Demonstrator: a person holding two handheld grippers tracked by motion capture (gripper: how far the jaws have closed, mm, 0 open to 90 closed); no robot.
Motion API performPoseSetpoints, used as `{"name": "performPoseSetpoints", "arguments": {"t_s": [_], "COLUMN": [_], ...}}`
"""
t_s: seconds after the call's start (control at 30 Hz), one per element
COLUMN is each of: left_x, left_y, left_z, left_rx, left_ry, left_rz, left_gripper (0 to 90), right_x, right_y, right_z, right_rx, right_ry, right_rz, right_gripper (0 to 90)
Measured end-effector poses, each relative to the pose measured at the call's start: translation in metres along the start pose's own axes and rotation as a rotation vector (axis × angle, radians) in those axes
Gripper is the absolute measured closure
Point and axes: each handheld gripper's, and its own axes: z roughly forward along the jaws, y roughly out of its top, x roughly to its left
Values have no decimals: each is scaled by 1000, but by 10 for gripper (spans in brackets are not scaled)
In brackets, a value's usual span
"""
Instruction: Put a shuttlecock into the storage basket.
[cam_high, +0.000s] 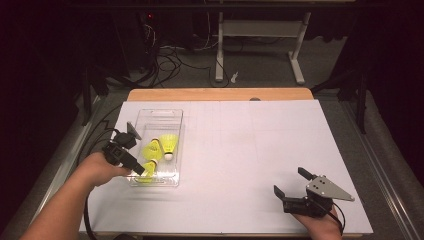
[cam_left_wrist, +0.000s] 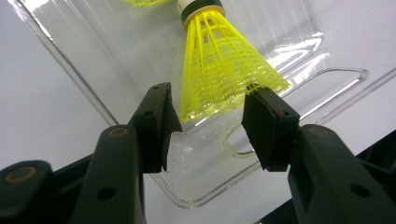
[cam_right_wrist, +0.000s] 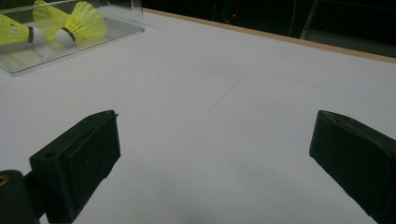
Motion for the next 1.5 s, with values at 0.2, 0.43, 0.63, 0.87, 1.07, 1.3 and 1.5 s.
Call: {"name": "performPoseSetpoints", "arguments": {"t_s": [0.2, 0.43, 0.63, 0.87, 1.07, 1.3, 1.5], "left_x": [-7, -17, -28, -32, -33, -31, -35], "left_y": [0, 6, 12, 18, 20, 17, 12], "left_z": [-12, -25, -21, -12, -6, -6, 5], "left_rx": [9, -34, -37, -19, -2, -131, -234], "left_ry": [30, 53, 55, 69, 70, 32, 14], "left_rz": [-6, 13, 41, 36, 25, 15, 38], "left_gripper": [466, 401, 243, 5, 3, 8, 8], "right_x": [0, 0, -1, 0, 0, -1, -1], "right_y": [0, 1, 1, 1, 1, 1, 1], "right_z": [0, -1, -1, -1, -1, -2, -2], "right_rx": [-1, -4, -4, -5, -5, -7, -11], "right_ry": [-1, -4, -3, -4, -5, -4, -7], "right_rz": [-1, 0, 3, 3, 0, 0, 9], "right_gripper": [25, 25, 26, 25, 25, 25, 25]}}
